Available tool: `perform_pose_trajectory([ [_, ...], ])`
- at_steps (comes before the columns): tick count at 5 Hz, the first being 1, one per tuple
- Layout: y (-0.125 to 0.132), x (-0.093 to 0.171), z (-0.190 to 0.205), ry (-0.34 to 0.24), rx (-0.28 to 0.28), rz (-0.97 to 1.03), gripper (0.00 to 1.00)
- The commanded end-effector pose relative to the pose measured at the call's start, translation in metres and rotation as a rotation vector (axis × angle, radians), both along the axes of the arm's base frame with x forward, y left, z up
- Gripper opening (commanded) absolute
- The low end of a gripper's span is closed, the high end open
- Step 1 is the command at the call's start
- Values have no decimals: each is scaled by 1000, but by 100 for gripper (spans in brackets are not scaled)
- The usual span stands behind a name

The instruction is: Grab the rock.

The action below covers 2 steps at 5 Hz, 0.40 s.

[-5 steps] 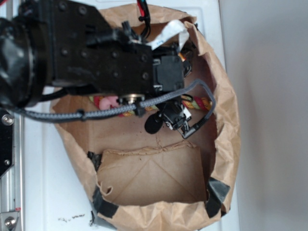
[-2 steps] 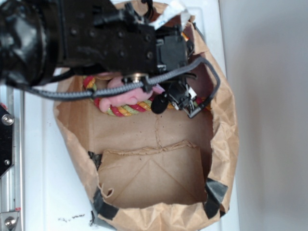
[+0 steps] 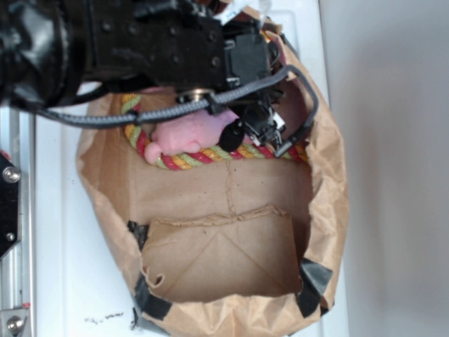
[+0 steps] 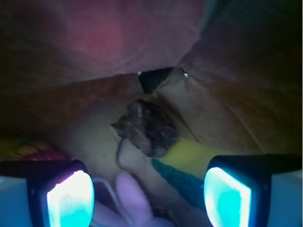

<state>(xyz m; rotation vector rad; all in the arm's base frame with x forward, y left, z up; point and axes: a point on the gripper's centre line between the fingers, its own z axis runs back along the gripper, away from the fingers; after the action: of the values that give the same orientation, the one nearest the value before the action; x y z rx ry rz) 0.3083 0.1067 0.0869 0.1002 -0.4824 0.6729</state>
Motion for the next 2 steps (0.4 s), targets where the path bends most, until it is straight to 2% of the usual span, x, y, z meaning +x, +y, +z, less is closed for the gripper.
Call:
perform_pose_trajectory([
  [1, 13, 19, 18, -67, 17, 13, 100],
  [2, 13, 23, 23, -81, 24, 8, 100],
])
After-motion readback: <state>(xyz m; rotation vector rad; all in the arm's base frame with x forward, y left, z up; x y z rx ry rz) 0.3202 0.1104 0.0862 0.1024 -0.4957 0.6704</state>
